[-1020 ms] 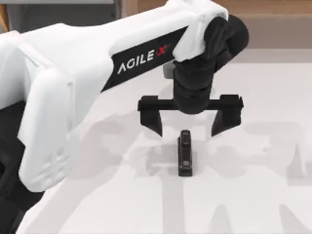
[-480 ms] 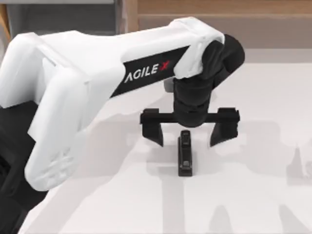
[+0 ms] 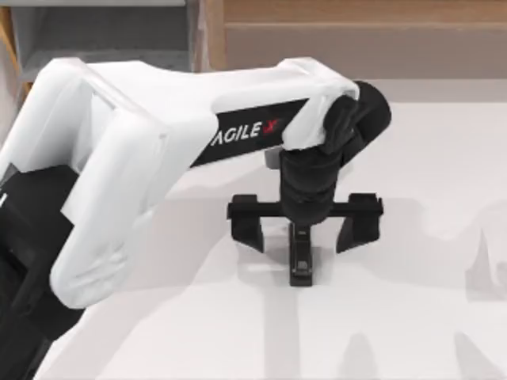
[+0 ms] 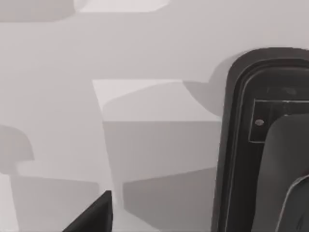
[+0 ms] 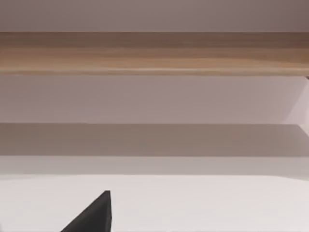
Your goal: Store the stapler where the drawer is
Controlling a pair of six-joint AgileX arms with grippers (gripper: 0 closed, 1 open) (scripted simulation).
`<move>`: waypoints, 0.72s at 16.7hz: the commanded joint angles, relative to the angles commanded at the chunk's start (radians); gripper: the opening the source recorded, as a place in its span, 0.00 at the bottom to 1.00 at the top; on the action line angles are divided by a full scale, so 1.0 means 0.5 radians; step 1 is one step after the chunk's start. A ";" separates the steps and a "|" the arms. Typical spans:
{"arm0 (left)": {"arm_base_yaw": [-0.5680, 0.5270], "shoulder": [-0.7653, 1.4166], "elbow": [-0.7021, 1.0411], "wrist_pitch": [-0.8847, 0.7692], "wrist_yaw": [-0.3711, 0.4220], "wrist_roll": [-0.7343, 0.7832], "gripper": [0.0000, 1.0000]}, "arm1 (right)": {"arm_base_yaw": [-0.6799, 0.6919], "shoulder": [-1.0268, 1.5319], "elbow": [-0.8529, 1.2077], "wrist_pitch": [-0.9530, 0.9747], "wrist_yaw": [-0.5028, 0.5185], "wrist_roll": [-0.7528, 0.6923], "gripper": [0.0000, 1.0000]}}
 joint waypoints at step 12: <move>0.000 0.000 0.000 0.000 0.000 0.000 0.02 | 0.000 0.000 0.000 0.000 0.000 0.000 1.00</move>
